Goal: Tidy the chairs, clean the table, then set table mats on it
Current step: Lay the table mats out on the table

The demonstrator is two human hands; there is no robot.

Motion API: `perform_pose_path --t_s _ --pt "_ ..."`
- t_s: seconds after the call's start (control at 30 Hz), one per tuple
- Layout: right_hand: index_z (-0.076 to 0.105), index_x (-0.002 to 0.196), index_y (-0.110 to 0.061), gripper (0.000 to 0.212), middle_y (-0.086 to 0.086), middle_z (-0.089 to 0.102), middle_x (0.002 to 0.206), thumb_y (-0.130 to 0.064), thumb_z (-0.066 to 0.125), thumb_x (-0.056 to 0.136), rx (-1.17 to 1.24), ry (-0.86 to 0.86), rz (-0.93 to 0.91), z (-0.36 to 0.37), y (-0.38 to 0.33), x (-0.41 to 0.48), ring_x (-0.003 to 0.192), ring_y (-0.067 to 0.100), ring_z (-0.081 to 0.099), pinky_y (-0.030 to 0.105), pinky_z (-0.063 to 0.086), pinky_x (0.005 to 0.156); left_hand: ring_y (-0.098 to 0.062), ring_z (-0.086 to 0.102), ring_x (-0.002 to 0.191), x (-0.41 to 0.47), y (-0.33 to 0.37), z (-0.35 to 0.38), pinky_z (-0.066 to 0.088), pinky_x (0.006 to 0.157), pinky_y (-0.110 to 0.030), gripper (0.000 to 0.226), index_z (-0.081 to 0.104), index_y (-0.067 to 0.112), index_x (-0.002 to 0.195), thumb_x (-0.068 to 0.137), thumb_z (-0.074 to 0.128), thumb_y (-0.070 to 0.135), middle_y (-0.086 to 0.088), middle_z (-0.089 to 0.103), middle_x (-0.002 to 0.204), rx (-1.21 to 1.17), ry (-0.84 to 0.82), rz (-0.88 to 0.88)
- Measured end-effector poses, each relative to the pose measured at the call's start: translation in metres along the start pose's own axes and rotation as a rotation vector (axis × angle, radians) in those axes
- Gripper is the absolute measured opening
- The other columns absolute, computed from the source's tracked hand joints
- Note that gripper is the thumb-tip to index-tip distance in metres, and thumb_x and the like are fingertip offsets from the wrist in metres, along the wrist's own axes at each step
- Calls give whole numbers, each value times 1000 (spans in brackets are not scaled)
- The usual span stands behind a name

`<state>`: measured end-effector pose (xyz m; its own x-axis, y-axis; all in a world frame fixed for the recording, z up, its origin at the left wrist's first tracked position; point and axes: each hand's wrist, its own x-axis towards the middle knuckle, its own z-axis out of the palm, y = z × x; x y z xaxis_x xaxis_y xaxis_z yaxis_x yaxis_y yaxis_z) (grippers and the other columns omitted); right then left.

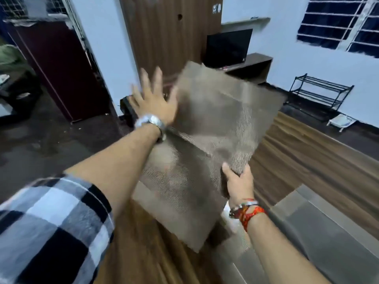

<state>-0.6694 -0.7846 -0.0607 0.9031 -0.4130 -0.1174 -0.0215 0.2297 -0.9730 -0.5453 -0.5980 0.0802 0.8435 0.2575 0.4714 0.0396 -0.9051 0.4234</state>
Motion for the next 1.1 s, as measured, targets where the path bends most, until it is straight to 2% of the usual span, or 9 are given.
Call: perform_pose_path --t_s 0.07,0.13,0.23,0.33,0.4,0.5,0.67,0.87,1.1 --pt "65 94 -18 28 9 72 101 -29 77 71 -195 66 130 -2 38 21 101 30 66 41 49 99 -34 7 146 -41 -21 52 5 115 -58 68 10 43 151 90 30 68 4 6 162 28 -360 24" --pt "64 107 -2 27 20 68 105 -16 68 85 -294 103 246 0 70 34 101 32 64 24 43 82 -33 1 147 -91 -44 100 5 114 -61 72 6 50 148 85 25 77 9 -3 162 89 -593 27" --pt "46 126 8 50 21 64 117 -28 25 98 -539 154 316 -2 90 39 113 31 61 28 36 77 -34 -15 145 -152 -64 148 -5 107 -71 74 -4 59 143 78 18 86 15 -18 158 177 -850 -33" --pt "38 122 5 53 28 55 124 -30 61 89 -941 156 224 -2 98 41 110 42 60 40 46 86 -39 -26 141 -186 -67 173 -11 100 -77 80 -10 62 140 70 14 92 19 -27 154 219 -1005 -66" --pt "40 128 -1 65 21 43 129 -36 69 81 -1198 145 -9 -3 92 39 111 42 56 42 48 85 -42 -29 139 -194 -65 182 -14 96 -78 81 -13 62 139 69 14 92 18 -29 153 267 -980 -20" --pt "45 136 -17 54 13 37 143 -39 58 88 -1332 -45 -289 2 86 61 126 38 39 45 37 103 -41 -30 139 -186 -62 193 -14 95 -78 81 -14 62 138 71 21 89 17 -27 155 287 -951 70" --pt "17 152 -47 53 -17 2 164 -51 28 100 -1534 -539 -276 -13 110 116 151 29 -9 52 -3 120 -37 -32 139 -177 -68 203 -21 94 -76 84 -15 66 135 62 15 96 21 -28 153 319 -904 135" --pt "4 154 -44 60 -26 -2 162 -32 29 101 -1508 -681 -365 -3 118 147 151 17 -15 54 -6 120 -35 -30 140 -163 -65 217 -20 96 -74 86 -11 66 137 61 17 96 24 -24 154 316 -885 123" --pt "-5 149 -54 58 -37 -10 155 -67 11 94 -1620 -682 -251 4 125 163 150 18 -17 75 -16 104 -29 -24 144 -159 -69 225 -17 99 -72 81 -9 68 136 64 19 93 27 -16 155 289 -785 101"
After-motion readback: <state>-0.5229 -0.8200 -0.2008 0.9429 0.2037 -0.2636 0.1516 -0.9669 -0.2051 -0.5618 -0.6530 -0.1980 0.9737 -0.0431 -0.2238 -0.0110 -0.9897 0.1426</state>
